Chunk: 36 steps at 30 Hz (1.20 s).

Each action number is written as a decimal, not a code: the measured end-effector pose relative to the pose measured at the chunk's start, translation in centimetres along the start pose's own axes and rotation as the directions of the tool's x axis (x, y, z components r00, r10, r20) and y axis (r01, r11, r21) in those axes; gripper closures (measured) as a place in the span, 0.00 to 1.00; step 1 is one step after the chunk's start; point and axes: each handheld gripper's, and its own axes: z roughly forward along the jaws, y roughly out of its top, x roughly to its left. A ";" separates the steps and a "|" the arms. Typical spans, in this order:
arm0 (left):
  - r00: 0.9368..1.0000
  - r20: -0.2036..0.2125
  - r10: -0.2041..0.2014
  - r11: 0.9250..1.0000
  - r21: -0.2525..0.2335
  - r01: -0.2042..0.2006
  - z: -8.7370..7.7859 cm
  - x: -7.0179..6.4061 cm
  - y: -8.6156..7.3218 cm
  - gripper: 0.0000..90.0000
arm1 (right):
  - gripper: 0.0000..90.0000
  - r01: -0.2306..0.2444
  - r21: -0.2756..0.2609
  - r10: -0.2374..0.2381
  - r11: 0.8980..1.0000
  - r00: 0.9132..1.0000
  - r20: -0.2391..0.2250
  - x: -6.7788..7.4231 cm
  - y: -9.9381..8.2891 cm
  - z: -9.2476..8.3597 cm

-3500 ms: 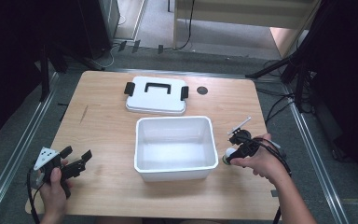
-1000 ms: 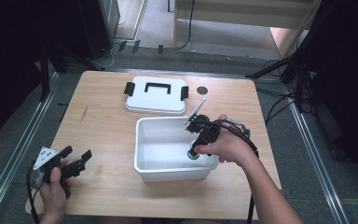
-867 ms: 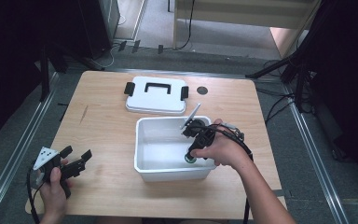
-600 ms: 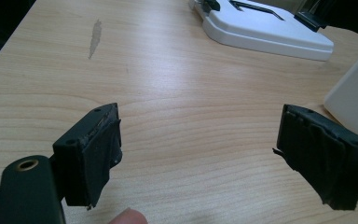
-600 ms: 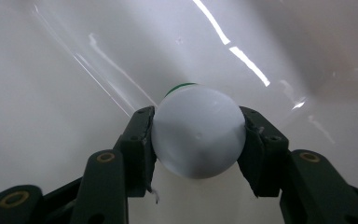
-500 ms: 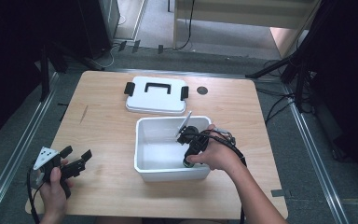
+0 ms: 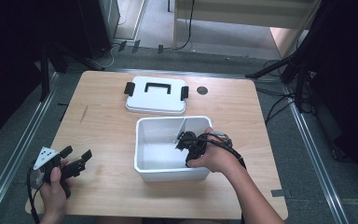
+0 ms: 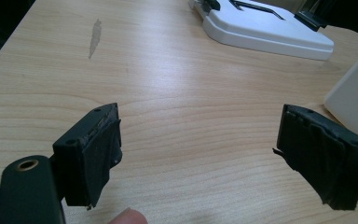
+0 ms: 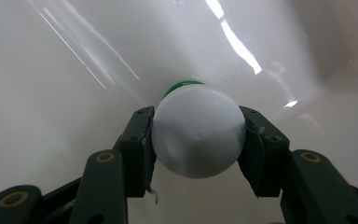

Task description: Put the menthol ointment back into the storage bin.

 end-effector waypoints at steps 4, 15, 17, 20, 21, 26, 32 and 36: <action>1.000 0.000 0.000 1.000 0.000 0.000 0.0 0.0 0.0 0.16 | 0.57 0.009 0.003 -0.009 1.000 1.000 0.004 0.1 -0.1 0.0; 1.000 0.000 -0.001 1.000 0.000 0.001 0.0 0.0 0.0 0.16 | 0.56 0.003 -0.032 -0.002 0.999 1.000 0.002 -0.1 -0.4 -0.9; 1.000 0.000 -0.001 1.000 -0.001 0.001 0.0 0.0 0.0 0.16 | 0.56 -0.008 -0.052 0.008 0.999 1.000 -0.004 -0.1 -0.5 -1.6; 1.000 0.000 -0.001 1.000 -0.001 0.001 0.0 0.0 0.0 0.16 | 0.56 -0.011 -0.071 0.011 0.997 1.000 -0.004 -0.3 -0.6 -2.7; 1.000 0.000 -0.001 1.000 -0.001 0.001 0.0 0.0 0.0 0.16 | 0.56 -0.021 -0.075 0.021 0.997 1.000 -0.003 -0.3 -0.7 -3.1; 1.000 0.001 -0.001 1.000 -0.001 0.001 0.0 0.0 0.0 0.16 | 0.56 -0.028 -0.100 0.028 0.995 1.000 -0.004 -0.5 -1.1 -5.3; 1.000 0.002 0.000 1.000 -0.001 0.000 0.0 0.0 0.0 0.16 | 0.55 -0.063 -0.160 0.062 0.985 0.998 -0.011 -1.3 -2.3 -8.2; 1.000 0.001 0.000 1.000 -0.002 0.000 0.0 0.0 0.0 0.16 | 0.55 -0.095 -0.192 0.095 0.977 0.995 -0.009 -2.0 -3.2 -9.4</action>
